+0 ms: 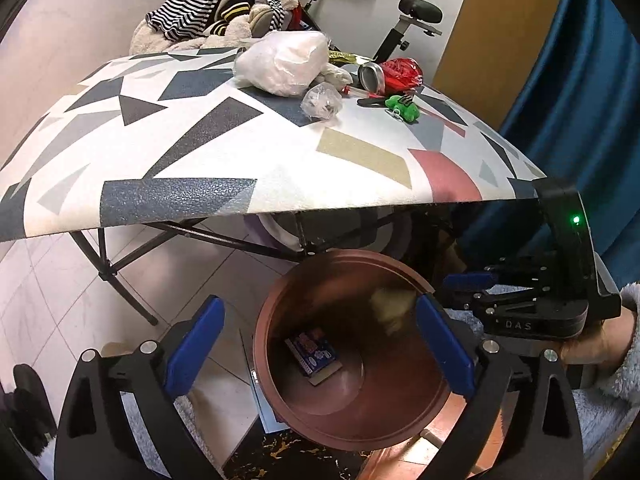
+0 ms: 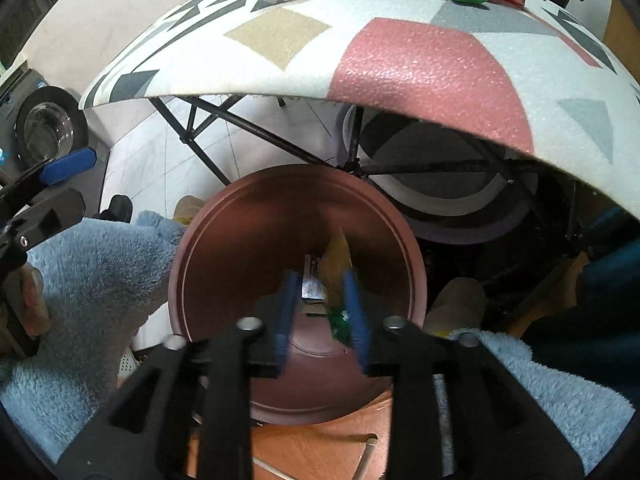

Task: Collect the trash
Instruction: 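Lower both held items into the brown bin and open both grippers, then move both grippers back up over the table toward the red can, then grasp the red soda can with the right gripper while the left grasps the white bag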

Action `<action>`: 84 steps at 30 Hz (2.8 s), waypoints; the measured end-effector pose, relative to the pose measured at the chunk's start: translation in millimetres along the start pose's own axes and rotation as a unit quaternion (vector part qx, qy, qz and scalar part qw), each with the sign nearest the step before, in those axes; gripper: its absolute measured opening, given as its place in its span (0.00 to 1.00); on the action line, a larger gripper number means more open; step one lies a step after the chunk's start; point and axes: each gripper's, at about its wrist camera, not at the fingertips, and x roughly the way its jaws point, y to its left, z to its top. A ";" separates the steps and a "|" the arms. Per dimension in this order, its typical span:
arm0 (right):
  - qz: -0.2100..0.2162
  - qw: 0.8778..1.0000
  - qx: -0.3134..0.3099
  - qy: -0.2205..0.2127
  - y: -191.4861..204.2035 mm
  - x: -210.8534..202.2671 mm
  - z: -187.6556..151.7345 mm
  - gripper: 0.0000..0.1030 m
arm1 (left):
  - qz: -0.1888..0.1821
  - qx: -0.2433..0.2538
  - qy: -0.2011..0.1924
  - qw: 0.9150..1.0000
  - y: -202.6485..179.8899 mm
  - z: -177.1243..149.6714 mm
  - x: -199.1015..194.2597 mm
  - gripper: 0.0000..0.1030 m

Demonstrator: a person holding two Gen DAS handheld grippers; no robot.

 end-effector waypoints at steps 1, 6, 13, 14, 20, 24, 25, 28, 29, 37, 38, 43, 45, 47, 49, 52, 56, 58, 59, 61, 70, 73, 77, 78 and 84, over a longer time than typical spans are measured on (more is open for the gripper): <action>-0.001 1.000 0.002 -0.001 -0.7 -0.4 -0.1 0.58 | 0.000 0.000 0.000 1.000 0.0 0.1 0.3 0.92; -0.012 1.000 0.007 -0.014 -1.5 -4.2 1.1 0.92 | 0.002 -0.003 -0.001 1.000 1.7 -0.2 -0.1 0.93; -0.017 1.000 0.000 -0.024 0.3 -10.6 3.7 0.94 | 0.005 -0.009 -0.002 1.000 4.8 0.7 -1.1 0.94; -0.015 1.000 0.001 -0.026 0.3 -11.8 3.9 0.95 | 0.005 -0.009 -0.003 1.000 4.8 1.1 -1.5 0.94; -0.006 0.999 0.019 -0.051 -7.8 -29.4 8.4 0.95 | 0.010 -0.012 -0.027 1.000 6.0 9.7 -8.0 0.95; 0.003 0.997 0.029 -0.066 -12.5 -41.6 12.5 0.95 | 0.026 -0.007 -0.058 0.998 8.3 20.3 -17.9 0.95; 0.005 0.997 0.030 -0.069 -13.2 -43.6 13.5 0.95 | 0.032 -0.005 -0.063 0.998 9.1 23.5 -20.3 0.95; 0.008 0.996 0.030 -0.078 -14.2 -50.9 18.9 0.95 | 0.040 -0.003 -0.071 0.997 13.5 34.4 -25.7 0.95; 0.011 0.996 0.028 -0.081 -14.7 -54.1 21.9 0.95 | 0.043 0.000 -0.073 0.996 14.7 39.1 -27.5 0.95; 0.003 0.995 -0.003 -0.104 -13.5 -71.6 40.7 0.95 | 0.051 0.028 -0.087 0.995 18.2 68.7 -37.9 0.95; 0.001 0.995 -0.006 -0.104 -13.4 -72.7 42.7 0.95 | 0.049 0.030 -0.087 0.995 18.4 72.6 -38.9 0.95; -0.002 0.993 -0.015 -0.113 -20.3 -85.2 61.3 0.95 | 0.043 0.030 -0.082 0.995 19.8 97.8 -41.9 0.95; -0.023 0.992 -0.022 -0.122 -22.0 -90.4 68.8 0.95 | 0.052 0.028 -0.079 0.995 21.2 107.2 -42.0 0.95; -0.033 0.991 -0.021 -0.128 -27.3 -95.0 78.1 0.95 | 0.050 0.023 -0.075 0.996 24.2 115.5 -40.8 0.94; -0.036 0.990 -0.013 -0.137 -37.5 -99.9 90.4 0.95 | 0.049 0.014 -0.071 0.996 29.0 123.8 -38.6 0.94; -0.038 0.987 -0.004 -0.157 -58.4 -108.6 114.8 0.94 | 0.040 -0.003 -0.071 0.997 36.5 135.1 -33.1 0.94; -0.058 0.983 0.009 -0.175 -85.4 -110.9 149.5 0.94 | 0.028 -0.031 -0.068 0.997 49.4 151.4 -18.8 0.94; -0.072 0.980 0.020 -0.186 -103.1 -107.6 170.6 0.91 | 0.027 -0.036 -0.065 0.997 54.3 161.2 -8.4 0.94; -0.077 0.979 0.025 -0.189 -110.9 -105.4 179.4 0.84 | 0.028 -0.035 -0.064 0.997 55.0 164.5 -4.8 0.94; -0.082 0.977 0.040 -0.193 -128.7 -97.9 198.8 0.76 | 0.030 -0.027 -0.063 0.997 53.7 174.0 5.0 0.94; -0.073 0.976 0.086 -0.184 -169.6 -53.3 253.8 0.63 | 0.031 0.010 -0.053 0.998 38.1 212.6 48.9 0.94; -0.070 0.978 0.094 -0.171 -174.1 -40.5 261.6 0.53 | 0.035 0.027 -0.045 0.998 30.9 225.6 64.8 0.94; -0.054 0.978 0.100 -0.174 -175.3 -42.9 261.2 0.41 | 0.042 0.049 -0.035 0.997 21.4 239.2 85.2 0.94; -0.053 0.978 0.098 -0.177 -174.2 -44.5 260.3 0.41 | 0.046 0.056 -0.031 0.997 18.7 242.6 91.4 0.94; -0.064 0.971 0.087 -0.214 -168.9 -73.3 254.5 0.41 | 0.069 0.055 -0.007 0.996 18.4 257.4 124.2 0.94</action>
